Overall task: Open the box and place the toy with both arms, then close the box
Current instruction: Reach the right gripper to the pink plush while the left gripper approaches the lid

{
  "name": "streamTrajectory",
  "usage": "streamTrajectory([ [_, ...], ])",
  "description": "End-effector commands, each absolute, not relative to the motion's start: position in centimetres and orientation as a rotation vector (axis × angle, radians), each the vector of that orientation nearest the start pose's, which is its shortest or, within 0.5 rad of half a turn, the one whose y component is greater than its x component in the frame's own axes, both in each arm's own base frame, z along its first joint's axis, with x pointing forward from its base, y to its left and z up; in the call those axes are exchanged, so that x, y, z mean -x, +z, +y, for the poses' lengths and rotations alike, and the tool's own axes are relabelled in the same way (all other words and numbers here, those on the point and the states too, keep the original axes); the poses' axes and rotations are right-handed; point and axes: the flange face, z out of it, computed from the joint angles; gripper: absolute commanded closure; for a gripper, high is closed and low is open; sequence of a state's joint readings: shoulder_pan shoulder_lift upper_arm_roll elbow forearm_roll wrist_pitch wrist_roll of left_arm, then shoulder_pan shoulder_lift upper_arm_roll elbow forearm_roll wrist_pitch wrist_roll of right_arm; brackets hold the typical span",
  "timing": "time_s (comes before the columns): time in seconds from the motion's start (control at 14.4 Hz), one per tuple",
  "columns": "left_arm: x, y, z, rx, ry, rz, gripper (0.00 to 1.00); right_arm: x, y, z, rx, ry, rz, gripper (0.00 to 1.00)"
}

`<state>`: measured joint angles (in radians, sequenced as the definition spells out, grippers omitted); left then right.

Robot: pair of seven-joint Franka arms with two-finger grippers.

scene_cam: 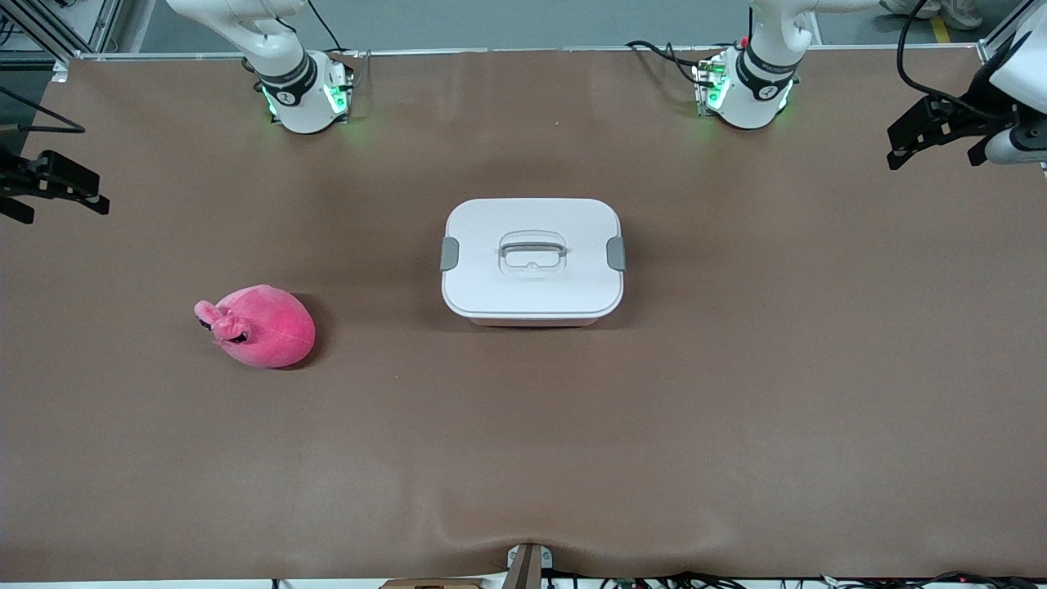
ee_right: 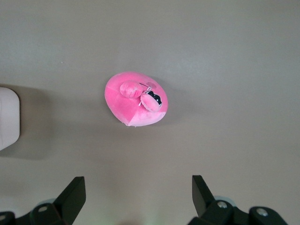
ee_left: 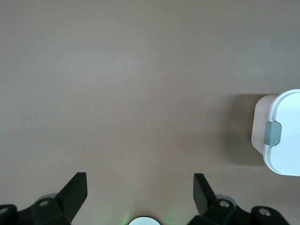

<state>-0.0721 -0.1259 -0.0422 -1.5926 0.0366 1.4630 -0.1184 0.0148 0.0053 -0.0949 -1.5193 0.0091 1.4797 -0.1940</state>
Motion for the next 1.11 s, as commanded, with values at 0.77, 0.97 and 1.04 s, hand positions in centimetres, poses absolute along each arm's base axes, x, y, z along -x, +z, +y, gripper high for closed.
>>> streamTrajectory([
  [0.77,-50.4,67.3,-5.6,3.093,0.072,-0.050,0.00,-57.1,60.6,-0.4,3.142,0.063,-0.302,0.00],
  [0.97,-50.0,66.8,-8.7,3.075,0.090,-0.151,0.00,-59.1,57.6,-1.0,3.142,0.072,-0.280,0.00],
  [1.04,-49.9,66.5,-10.3,3.068,0.093,-0.191,0.00,-59.9,56.5,-0.9,3.145,0.066,-0.280,0.00],
])
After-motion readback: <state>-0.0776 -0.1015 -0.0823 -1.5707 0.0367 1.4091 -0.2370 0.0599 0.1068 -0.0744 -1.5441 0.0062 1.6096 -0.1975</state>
